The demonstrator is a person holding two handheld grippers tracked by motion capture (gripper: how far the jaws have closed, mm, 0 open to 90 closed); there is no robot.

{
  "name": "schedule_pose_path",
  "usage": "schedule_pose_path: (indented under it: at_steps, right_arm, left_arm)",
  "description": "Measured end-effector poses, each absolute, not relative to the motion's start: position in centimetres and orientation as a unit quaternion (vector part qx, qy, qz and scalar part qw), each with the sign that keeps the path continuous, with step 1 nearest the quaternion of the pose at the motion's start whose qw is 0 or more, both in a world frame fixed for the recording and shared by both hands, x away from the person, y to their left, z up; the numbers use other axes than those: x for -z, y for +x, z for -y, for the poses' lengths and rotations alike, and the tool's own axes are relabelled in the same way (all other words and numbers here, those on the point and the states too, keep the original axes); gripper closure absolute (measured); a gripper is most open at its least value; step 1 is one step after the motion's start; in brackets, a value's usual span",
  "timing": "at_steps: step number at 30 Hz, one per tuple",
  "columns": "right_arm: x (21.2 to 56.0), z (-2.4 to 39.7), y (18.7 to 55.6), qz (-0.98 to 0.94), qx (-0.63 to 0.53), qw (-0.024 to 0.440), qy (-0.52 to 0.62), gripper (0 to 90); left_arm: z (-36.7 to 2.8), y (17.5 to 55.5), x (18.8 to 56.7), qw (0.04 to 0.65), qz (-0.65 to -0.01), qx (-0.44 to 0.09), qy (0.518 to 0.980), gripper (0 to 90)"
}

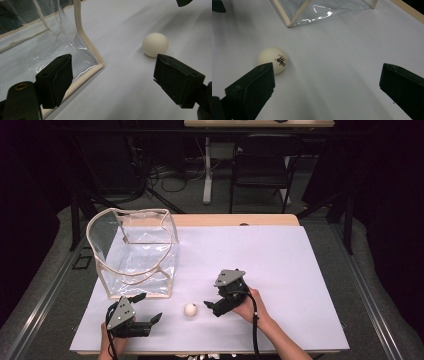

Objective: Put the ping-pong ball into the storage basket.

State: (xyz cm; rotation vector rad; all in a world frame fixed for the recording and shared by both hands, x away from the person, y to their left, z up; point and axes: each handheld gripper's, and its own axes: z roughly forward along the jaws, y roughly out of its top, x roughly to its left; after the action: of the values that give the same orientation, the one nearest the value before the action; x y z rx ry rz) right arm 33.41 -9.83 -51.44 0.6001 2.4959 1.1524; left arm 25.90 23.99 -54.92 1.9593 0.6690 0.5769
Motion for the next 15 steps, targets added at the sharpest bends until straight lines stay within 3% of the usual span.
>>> schedule_pose_path:
  at_steps: [15]
  right_arm:
    - [52.2, 7.0, 34.3, -0.887, -0.398, 0.132, 0.191, 0.0]
  left_arm:
    - [-24.0, 25.9, 54.9, 0.475, -0.273, -0.236, 0.803, 15.9]
